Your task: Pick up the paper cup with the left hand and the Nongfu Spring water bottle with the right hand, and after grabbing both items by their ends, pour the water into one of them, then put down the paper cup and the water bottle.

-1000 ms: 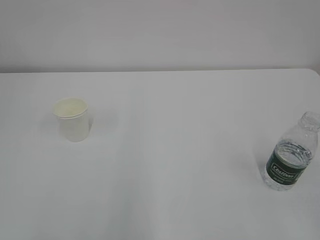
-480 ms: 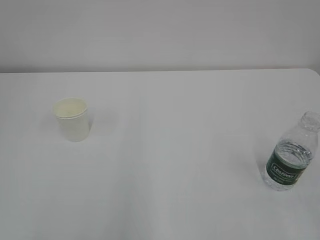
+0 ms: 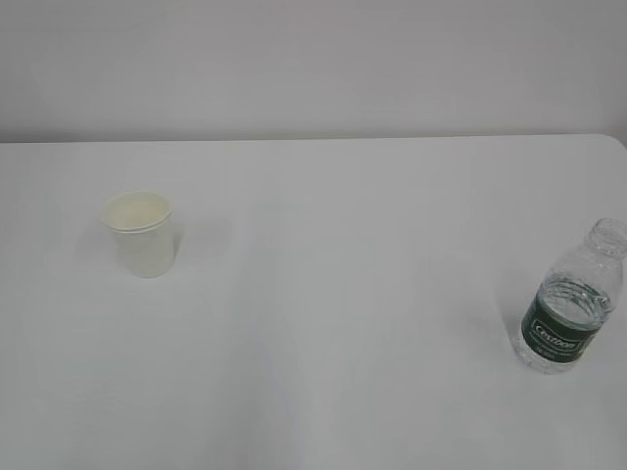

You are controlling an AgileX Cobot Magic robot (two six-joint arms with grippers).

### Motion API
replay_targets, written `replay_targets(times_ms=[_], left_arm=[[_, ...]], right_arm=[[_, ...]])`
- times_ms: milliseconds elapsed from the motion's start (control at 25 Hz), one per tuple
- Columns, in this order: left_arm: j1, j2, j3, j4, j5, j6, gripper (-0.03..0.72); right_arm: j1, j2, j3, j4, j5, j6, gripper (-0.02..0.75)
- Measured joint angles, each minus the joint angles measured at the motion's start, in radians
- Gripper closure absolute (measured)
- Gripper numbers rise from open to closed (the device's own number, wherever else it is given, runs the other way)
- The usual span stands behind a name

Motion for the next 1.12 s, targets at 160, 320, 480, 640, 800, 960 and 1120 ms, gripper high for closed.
replay_targets(times_ms=[160,320,480,640,800,960,1120], left_arm=[[0.0,0.0,-0.003,-0.005,-0.002,0.0,0.101],[0.0,0.005,-0.034,-0.015,-0.008,0.007,0.103],[0.0,0.072,-0.071,-0.016,-0.033,0.047,0.111],[0.0,0.156,-0.103,-0.017,-0.119,0.055,0.112],[0.0,0.208,-0.124,-0.027,-0.21,0.057,0.112],[0.0,0.282,-0.134,-0.033,-0.261,0.059,0.112],[0.0,0.342,-0.159,-0.041,-0.285,0.059,0.112]], right_arm=[[0.0,0.0,-0.008,0.0,-0.013,0.0,0.153],[0.0,0.0,-0.044,0.017,-0.051,0.0,0.153],[0.0,0.0,-0.066,0.03,-0.105,0.0,0.152],[0.0,0.004,-0.088,0.032,-0.14,0.0,0.152],[0.0,0.058,-0.116,0.065,-0.211,0.0,0.153],[0.0,0.11,-0.124,0.133,-0.261,-0.005,0.153],[0.0,0.13,-0.124,0.152,-0.295,-0.009,0.153]])
